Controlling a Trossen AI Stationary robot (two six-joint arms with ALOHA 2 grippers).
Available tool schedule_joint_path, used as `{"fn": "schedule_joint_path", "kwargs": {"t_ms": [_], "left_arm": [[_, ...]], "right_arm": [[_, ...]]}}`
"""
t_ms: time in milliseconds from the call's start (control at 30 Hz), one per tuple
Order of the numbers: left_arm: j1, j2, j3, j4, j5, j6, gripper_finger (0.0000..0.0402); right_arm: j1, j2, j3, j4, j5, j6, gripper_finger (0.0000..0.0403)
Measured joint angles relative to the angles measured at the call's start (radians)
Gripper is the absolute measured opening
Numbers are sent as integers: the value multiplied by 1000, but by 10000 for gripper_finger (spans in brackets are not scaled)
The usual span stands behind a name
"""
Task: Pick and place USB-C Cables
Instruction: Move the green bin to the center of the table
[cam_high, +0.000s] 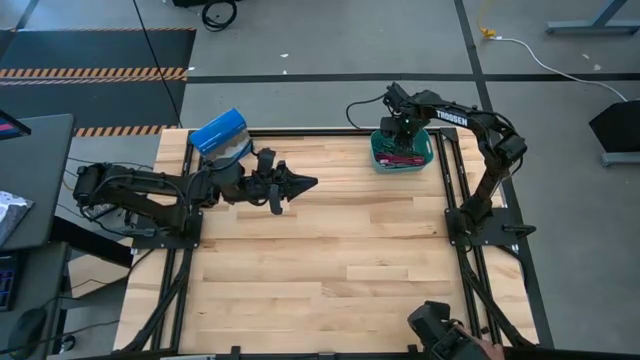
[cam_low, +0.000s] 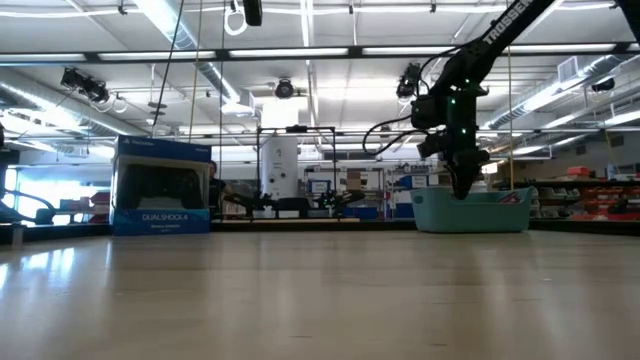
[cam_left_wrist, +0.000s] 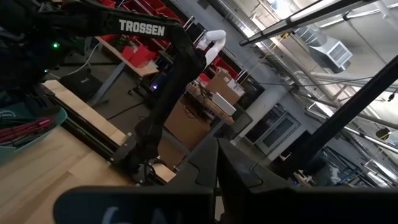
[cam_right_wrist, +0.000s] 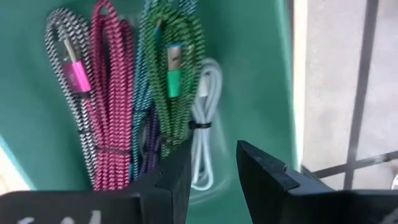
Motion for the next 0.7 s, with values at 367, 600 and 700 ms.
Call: {"fn": "schedule_joint_path", "kwargs": {"t_ms": [367,600,700], "left_arm": [[0,0,0,0,3,1,16],[0,0,0,-1,3,9,16],[0,0,0,-1,3,9,16]], "right_arm": [[35,0,-77,-17,-36,-53,129],[40,0,-91,-14,-34,-46,84],[40,0,-91,-14,-33,-44,56]]}}
